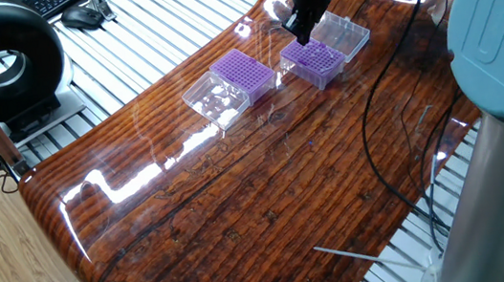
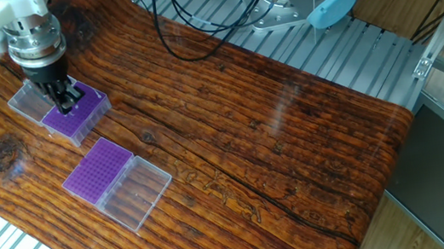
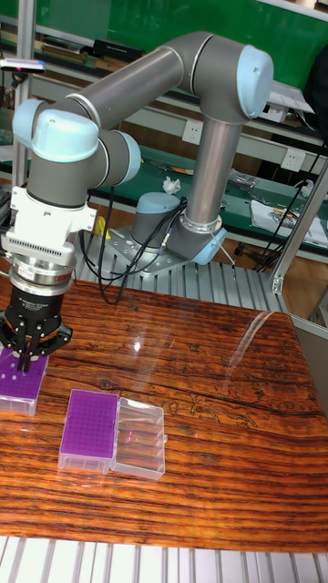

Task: Transfer all small pipette tips from one holder to another

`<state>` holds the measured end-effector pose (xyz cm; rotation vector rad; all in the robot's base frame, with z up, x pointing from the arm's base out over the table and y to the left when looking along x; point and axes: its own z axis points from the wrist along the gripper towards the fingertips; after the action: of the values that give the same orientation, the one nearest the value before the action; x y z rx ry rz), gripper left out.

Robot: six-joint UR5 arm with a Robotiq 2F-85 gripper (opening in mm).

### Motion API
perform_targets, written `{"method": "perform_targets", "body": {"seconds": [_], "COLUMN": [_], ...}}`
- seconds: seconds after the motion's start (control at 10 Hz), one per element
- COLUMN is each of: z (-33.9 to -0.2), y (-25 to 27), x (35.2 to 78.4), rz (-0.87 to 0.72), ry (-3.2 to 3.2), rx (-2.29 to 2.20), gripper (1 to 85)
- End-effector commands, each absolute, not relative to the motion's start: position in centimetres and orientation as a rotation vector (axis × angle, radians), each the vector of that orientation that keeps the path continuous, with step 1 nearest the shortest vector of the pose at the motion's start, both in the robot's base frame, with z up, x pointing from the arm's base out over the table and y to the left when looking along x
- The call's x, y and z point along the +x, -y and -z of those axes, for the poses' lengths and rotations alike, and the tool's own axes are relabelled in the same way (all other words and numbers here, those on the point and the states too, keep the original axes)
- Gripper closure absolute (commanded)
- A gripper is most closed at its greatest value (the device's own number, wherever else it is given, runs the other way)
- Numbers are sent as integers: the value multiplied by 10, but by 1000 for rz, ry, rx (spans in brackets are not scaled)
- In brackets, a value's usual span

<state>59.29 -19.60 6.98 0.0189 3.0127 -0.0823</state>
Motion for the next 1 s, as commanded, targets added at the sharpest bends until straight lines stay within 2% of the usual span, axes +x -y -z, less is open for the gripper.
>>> {"method": "perform_targets", "body": {"seconds": [0.0,0.4,0.9], "z": [-67,-59,-57], "y": [194,188,187], "x": [596,609,610], "rz": [61,-8,-17], "ry": [-3007,-2964,-2958], "rx": [27,0,-2], "gripper": [847,847,847]}}
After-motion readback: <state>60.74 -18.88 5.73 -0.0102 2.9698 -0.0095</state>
